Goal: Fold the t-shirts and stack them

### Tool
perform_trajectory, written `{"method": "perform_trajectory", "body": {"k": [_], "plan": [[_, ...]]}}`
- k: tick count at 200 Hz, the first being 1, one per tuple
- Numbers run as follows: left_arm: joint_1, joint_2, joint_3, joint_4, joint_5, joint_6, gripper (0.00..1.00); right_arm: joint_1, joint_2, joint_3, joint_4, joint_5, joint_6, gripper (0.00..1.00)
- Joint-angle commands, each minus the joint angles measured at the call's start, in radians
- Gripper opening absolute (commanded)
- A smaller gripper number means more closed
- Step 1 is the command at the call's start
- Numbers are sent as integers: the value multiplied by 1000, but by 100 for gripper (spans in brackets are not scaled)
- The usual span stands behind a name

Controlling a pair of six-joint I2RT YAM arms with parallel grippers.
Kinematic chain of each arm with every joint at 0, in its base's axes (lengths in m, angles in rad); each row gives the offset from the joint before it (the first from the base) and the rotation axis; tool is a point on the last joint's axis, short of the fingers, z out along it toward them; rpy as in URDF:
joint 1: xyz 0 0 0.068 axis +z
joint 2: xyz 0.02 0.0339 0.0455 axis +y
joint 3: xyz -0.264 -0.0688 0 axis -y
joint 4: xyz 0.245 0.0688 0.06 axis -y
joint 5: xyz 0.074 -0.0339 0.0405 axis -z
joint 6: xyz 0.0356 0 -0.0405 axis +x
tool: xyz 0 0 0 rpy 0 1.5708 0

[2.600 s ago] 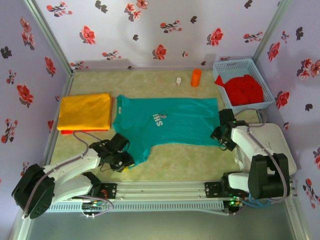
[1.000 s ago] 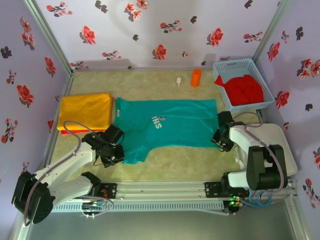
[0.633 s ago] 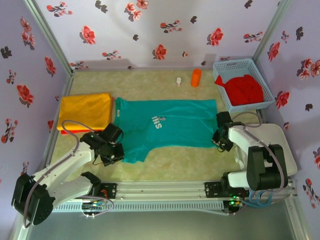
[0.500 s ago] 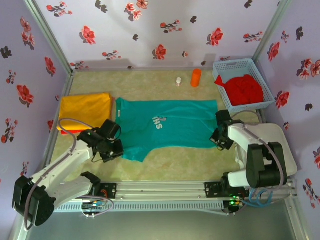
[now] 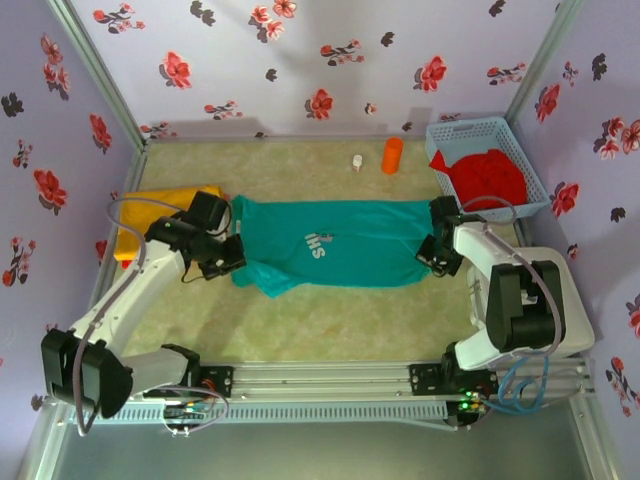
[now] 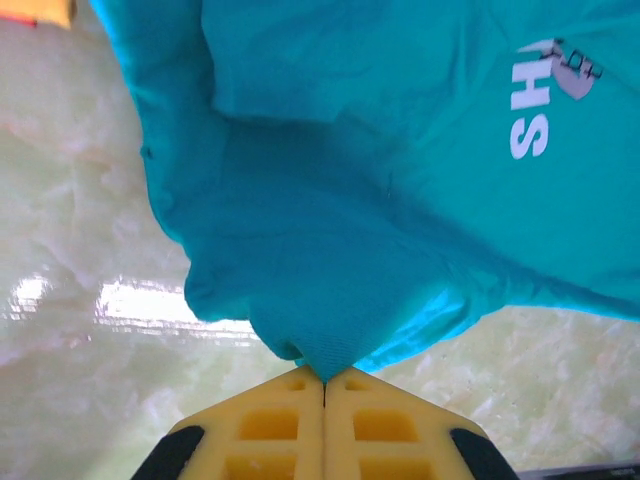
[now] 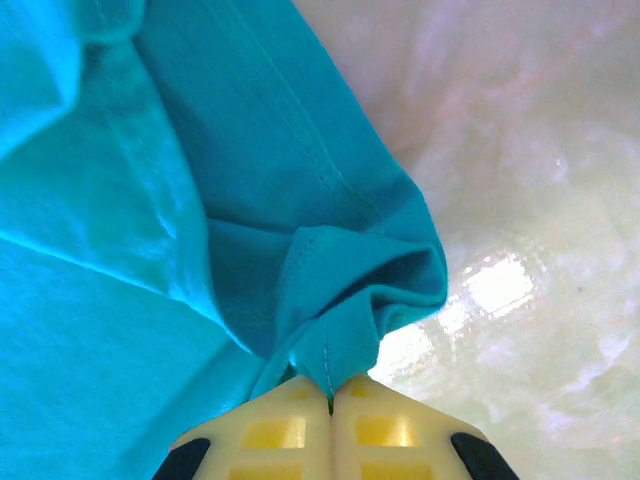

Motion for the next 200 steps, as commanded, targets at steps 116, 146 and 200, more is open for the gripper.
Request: {"method": "perform_trajectory", "body": {"k": [116,146,200], "plan": [[115,382,355,36,19,223,0,-67,219,271,-70,-70,-58,0],[118,472,423,36,20,244,0,-77,260,300,-65,-86,-56,0],[128,576,496,63,20,254,0,-95,313,350,-56,-97,-41,0]]}}
